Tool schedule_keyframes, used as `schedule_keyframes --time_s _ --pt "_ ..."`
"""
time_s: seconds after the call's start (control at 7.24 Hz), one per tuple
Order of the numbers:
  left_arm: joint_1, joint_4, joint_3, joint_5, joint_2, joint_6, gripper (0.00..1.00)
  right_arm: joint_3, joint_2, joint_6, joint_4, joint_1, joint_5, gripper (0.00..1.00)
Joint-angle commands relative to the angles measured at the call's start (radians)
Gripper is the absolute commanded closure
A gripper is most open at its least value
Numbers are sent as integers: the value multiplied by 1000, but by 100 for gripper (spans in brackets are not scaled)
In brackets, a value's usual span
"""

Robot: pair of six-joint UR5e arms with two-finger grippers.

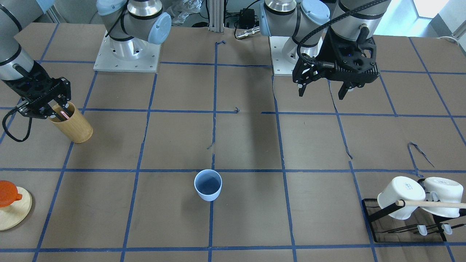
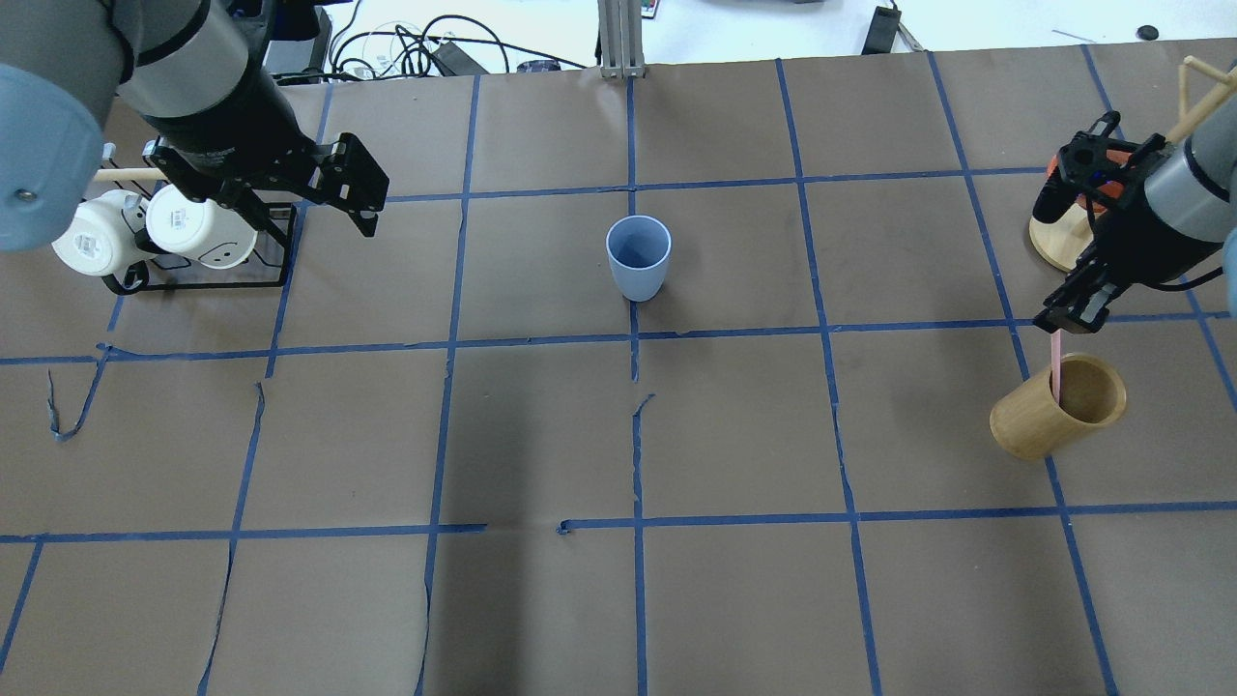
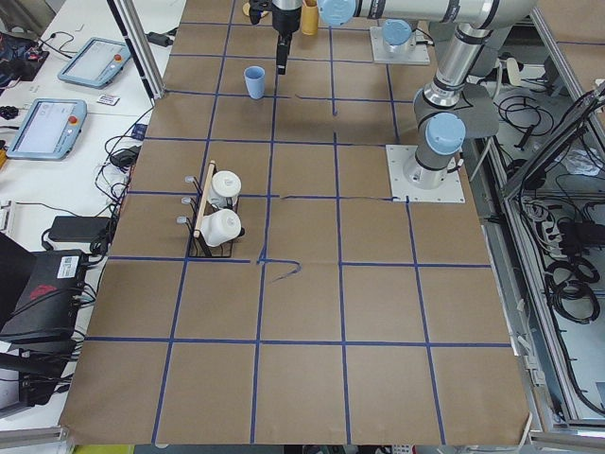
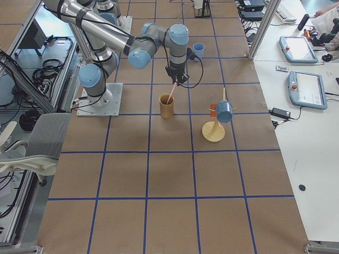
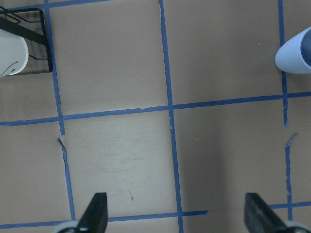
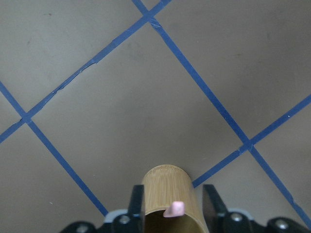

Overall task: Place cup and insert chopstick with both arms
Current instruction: 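Grasp the pink chopstick with the right gripper and lift it out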

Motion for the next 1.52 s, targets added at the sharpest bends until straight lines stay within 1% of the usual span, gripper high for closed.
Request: schedule_keyframes --time_s 0.0,0.28,0.41,0.55,0.69,0.83,0.97,1.11,1.24,1.38 --pt "1 0 -2 0 2 1 0 0 0 6 -17 1 -5 83" --pt "1 0 -2 -2 2 -1 0 -18 -4 8 -7 1 -3 86" --pt "1 0 -3 -2 4 -1 0 -56 -5 23 21 1 5 86" --pt "1 0 -3 -2 4 -1 0 -123 -5 76 103 1 17 86" --pt "1 0 -3 -2 4 -1 0 -221 -7 101 188 6 17 86" --pt "1 0 -2 2 4 -1 0 -334 -4 185 313 38 24 87" --pt "1 0 -2 2 5 -1 0 -430 7 294 410 94 78 89" --pt "1 0 -3 2 5 -1 0 -478 12 377 424 161 103 89" --pt "1 0 -3 2 5 -1 0 -495 15 502 414 244 142 88" --pt "1 0 -3 2 5 -1 0 -494 32 613 320 338 147 89"
